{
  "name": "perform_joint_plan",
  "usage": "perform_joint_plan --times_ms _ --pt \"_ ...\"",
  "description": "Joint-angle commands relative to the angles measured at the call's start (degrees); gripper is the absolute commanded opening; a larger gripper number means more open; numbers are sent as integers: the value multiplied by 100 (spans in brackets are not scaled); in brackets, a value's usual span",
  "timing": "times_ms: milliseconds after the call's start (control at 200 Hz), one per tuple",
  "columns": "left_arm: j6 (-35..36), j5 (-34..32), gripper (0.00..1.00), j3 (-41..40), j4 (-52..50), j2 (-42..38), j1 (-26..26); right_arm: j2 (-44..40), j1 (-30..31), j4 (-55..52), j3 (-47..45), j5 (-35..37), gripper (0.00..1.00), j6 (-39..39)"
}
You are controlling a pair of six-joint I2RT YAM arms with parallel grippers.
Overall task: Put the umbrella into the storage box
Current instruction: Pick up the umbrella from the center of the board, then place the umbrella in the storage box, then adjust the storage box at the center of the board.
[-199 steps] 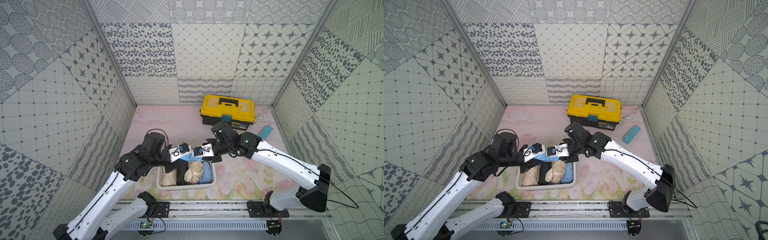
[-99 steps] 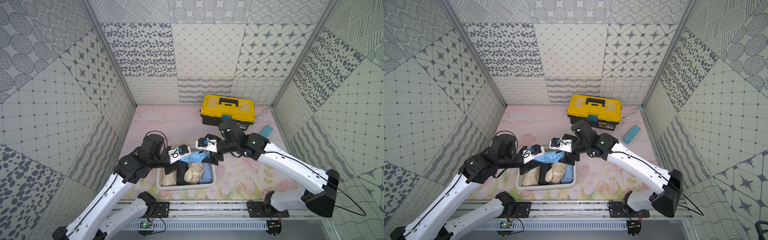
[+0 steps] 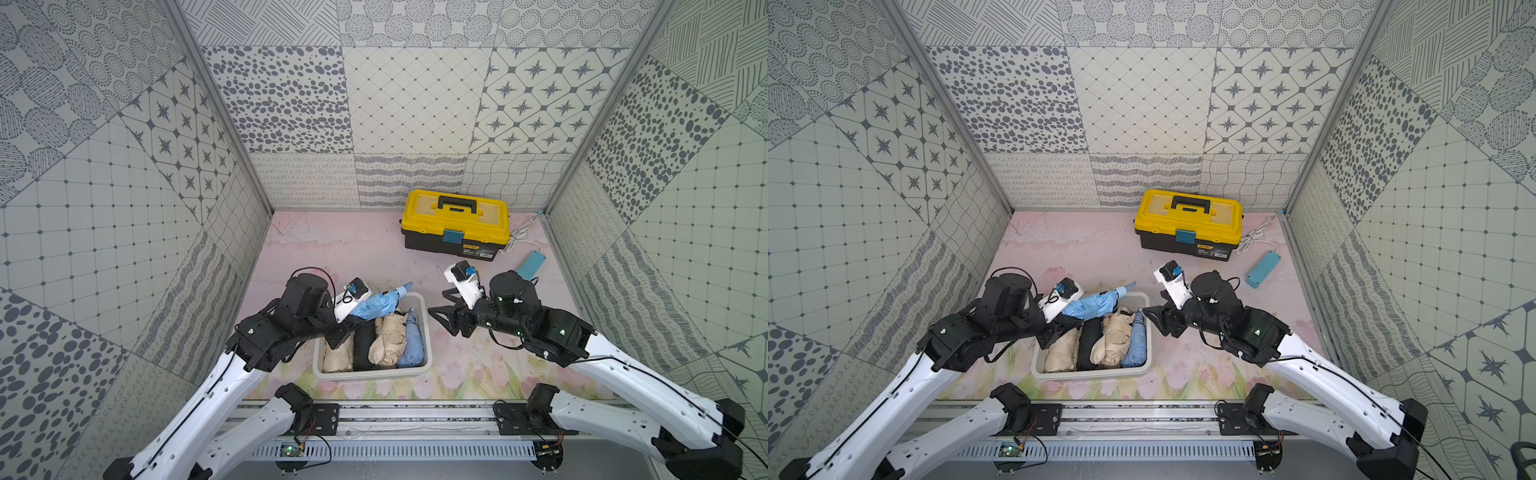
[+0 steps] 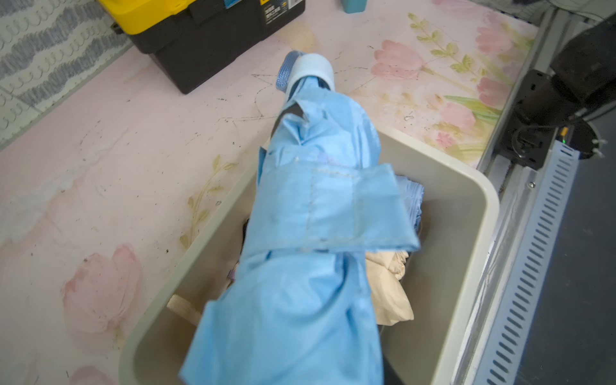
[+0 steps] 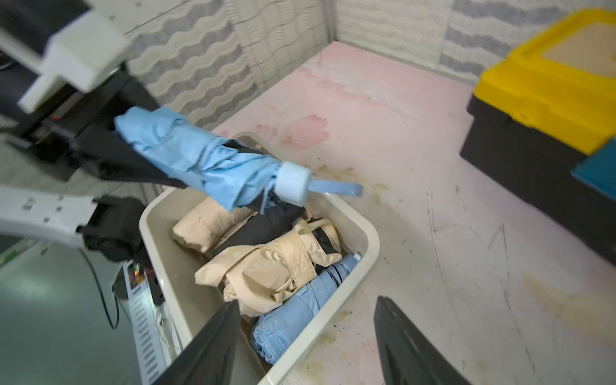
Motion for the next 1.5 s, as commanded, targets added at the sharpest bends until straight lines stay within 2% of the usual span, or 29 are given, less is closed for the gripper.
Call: perform_joint_plan --times_ms 0,115,265,375,490,710,785,865,1041,1166,1341,1496 --pt "-2056 -901 0 -22 322 -268 -24 266 50 -142 -25 1010 66 2073" --pt "-2535 -992 0 -71 177 -380 -34 696 157 -176 17 918 65 2488" --pt "-2926 -1591 0 -212 63 -379 -317 1384 252 -386 170 917 63 2791" --pt "-3272 -2207 0 -280 87 -321 -884 1830 329 -250 291 770 62 2826" --pt "-3631 -3267 0 -279 -115 -254 -1690 2254 393 -129 407 700 58 2847" --pt "-4273 -4687 0 -253 -630 -237 -2976 2571 352 -32 548 1180 34 2952" --pt "-4469 -5095 0 -249 -803 -196 -3373 2527 227 -41 534 1291 20 2949" --pt "-4607 -5433 0 -283 -796 -112 -3718 2445 21 -54 482 1292 10 2961" --pt "-4877 -5834 0 -375 -645 265 -4072 2228 -332 -94 370 1228 4 2872" --pt "-4959 -5641 0 -477 -392 420 -4130 2201 -447 -110 371 1204 4 2900" --pt "-5611 -5769 0 -404 -1006 675 -4494 2218 -524 -147 435 1261 4 2940" --pt "-5849 -5649 0 -583 -930 730 -4593 2238 -525 -142 509 1242 3 2903"
